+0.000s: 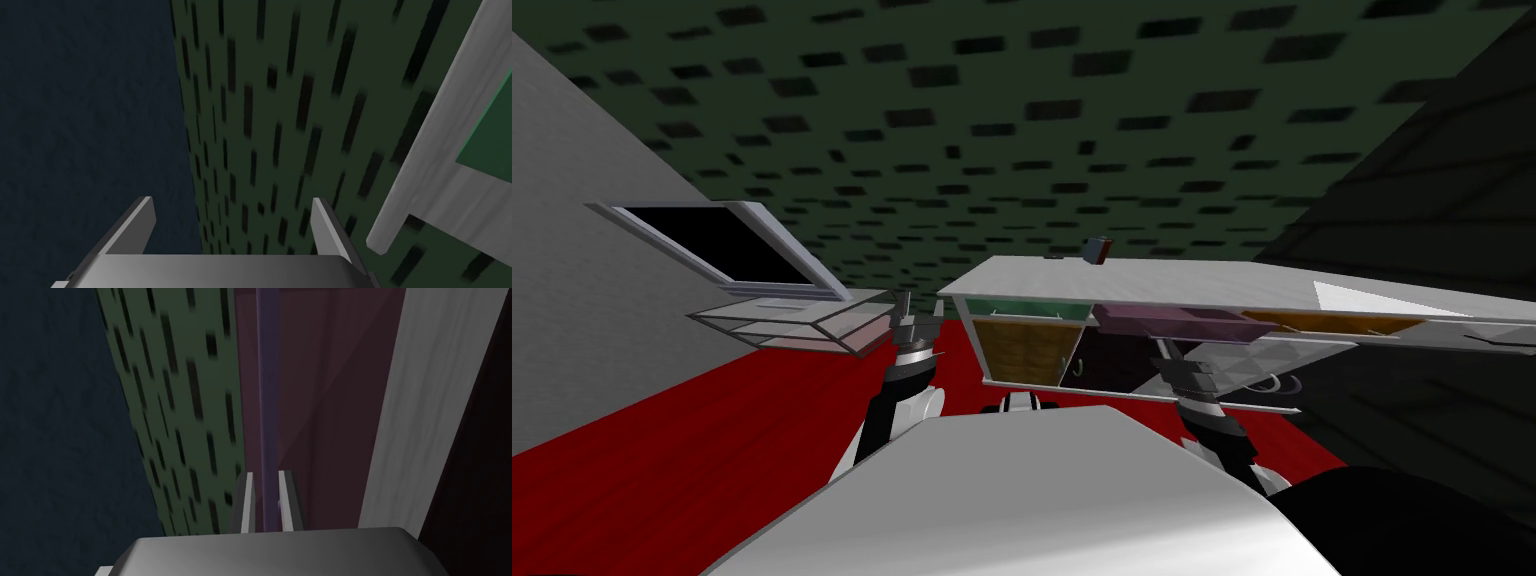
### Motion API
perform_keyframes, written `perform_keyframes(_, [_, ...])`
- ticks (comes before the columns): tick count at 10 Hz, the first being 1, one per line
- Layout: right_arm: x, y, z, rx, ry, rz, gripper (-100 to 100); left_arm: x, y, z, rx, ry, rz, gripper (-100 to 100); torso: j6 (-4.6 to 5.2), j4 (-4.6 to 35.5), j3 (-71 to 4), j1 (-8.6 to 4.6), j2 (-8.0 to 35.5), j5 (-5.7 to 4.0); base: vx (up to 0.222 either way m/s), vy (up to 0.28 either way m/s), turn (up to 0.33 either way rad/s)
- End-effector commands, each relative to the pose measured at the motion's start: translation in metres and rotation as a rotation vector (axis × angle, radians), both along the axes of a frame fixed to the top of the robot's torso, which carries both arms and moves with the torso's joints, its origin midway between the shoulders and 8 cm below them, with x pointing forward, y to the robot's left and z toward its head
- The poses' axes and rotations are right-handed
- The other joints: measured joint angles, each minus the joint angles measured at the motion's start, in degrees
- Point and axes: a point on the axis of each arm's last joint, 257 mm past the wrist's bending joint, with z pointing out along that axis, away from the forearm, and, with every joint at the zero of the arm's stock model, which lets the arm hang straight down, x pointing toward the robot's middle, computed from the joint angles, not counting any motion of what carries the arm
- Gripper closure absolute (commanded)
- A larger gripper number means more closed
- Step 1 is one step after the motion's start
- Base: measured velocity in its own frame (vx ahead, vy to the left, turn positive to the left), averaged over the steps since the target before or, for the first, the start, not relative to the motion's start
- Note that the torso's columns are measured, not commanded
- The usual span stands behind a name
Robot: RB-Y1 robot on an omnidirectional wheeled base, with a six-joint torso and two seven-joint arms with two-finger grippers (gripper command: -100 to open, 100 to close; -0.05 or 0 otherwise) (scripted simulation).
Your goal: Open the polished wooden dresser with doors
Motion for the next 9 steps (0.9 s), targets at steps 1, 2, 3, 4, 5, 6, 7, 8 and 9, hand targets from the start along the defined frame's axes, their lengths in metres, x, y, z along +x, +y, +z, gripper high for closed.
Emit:
perform_keyframes(1, [-0.002,0.0,0.004,0.0,-0.005,0.003,100,0.0,0.0,0.0,0.0,0.0,0.0,0,0.04,0.0,-0.1,0.0,-0.1,0.1,-0.085,0.029,-0.003])
perform_keyframes(2, [-0.001,-0.01,0.014,0.01,0.005,0.005,-100,0.0,0.0,0.0,0.0,0.0,0.0,0,-0.12,-0.1,-0.3,0.04,-0.5,0.04,-0.012,0.043,-0.013])
perform_keyframes(3, [0.0,-0.013,0.019,0.011,0.006,0.006,-100,0.0,0.0,0.0,0.0,0.0,0.0,0,-0.26,-0.4,-0.4,0.11,-0.8,-0.2,-0.003,0.046,-0.022])
perform_keyframes(4, [0.0,-0.019,0.029,0.014,0.006,0.008,-100,0.0,0.0,0.0,0.0,0.0,0.0,0,-0.33,-0.5,-0.5,0.01,-0.9,-0.42,-0.001,0.055,-0.022])
perform_keyframes(5, [0.001,-0.022,0.034,0.015,0.005,0.01,-100,0.0,0.0,0.0,0.0,0.0,0.0,0,-0.38,-0.5,-0.4,-0.08,-0.9,-0.49,0.01,0.053,-0.012])
perform_keyframes(6, [0.002,-0.027,0.044,0.018,0.005,0.013,-100,0.0,0.0,0.0,0.0,0.0,0.0,0,-0.38,-0.5,-0.4,-0.14,-0.8,-0.53,0.019,0.047,-0.01])
perform_keyframes(7, [0.002,-0.03,0.049,0.019,0.005,0.015,-100,0.0,0.0,0.0,0.0,0.0,0.0,0,-0.36,-0.5,-0.3,-0.16,-0.8,-0.55,0.01,0.043,-0.009])
perform_keyframes(8, [0.002,-0.027,0.045,0.018,0.007,0.013,-100,0.0,0.0,0.0,0.0,0.0,0.0,0,-0.33,-0.4,-0.3,-0.16,-0.7,-0.48,0.004,0.017,-0.004])
perform_keyframes(9, [0.002,-0.028,0.045,0.022,0.008,0.013,0,0.0,0.0,0.0,0.0,0.0,0.0,0,-0.34,-0.5,-0.2,-0.11,-0.6,-0.49,0.0,0.0,0.0])
